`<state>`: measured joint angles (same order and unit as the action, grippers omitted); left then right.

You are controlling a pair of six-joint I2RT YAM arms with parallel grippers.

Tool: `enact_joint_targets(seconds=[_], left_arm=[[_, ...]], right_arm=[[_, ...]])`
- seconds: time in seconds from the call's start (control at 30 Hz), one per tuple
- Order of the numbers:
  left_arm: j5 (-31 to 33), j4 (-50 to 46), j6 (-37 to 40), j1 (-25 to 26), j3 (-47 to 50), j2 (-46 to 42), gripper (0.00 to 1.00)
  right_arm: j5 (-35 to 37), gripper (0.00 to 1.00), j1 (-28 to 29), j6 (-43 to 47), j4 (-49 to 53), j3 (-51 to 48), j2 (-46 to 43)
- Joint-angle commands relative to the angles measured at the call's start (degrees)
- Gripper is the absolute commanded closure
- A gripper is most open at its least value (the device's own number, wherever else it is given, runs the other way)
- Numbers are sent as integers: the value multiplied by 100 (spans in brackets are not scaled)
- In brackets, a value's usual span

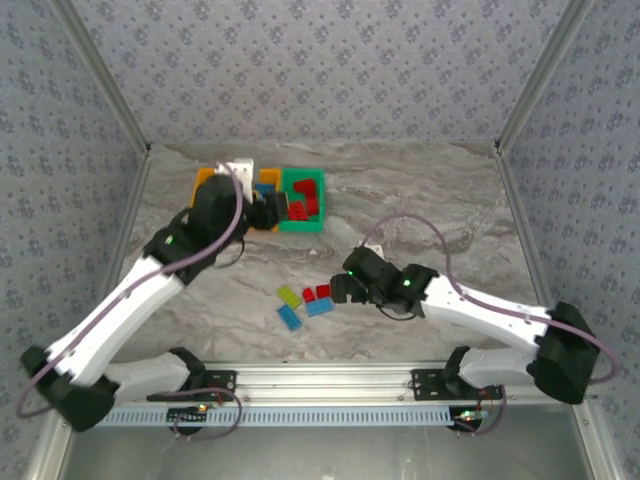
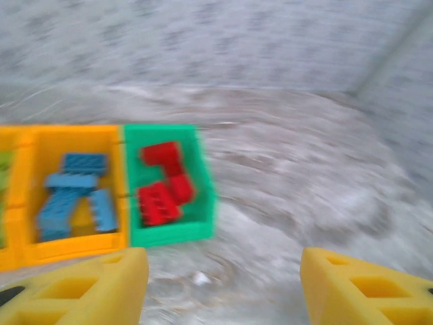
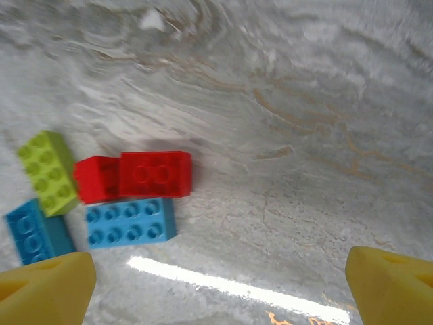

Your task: Sort the legos into containers by color

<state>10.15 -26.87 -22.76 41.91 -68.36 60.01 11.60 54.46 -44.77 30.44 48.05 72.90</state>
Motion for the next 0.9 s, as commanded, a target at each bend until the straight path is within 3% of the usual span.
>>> enact_joint_targets(seconds=[0.0,0.2,0.4,0.87], left_arm=[[-575,-546,1372,343,511,-635,35],[-1534,-1339,2627,521,1148,-1623,21],[-2563,-847,2935,528,1832,-1975,14],[-2252,-1088,3108,528,2001,-1884,5]], right_arm=[[-389,3,-41,-256,-219,371,680],[-417,4,-74,-291,-396,855,1744],[-552,12,-163,-448,-543,1144,2366],[-903,28,-4,-396,-493,1459,3072]])
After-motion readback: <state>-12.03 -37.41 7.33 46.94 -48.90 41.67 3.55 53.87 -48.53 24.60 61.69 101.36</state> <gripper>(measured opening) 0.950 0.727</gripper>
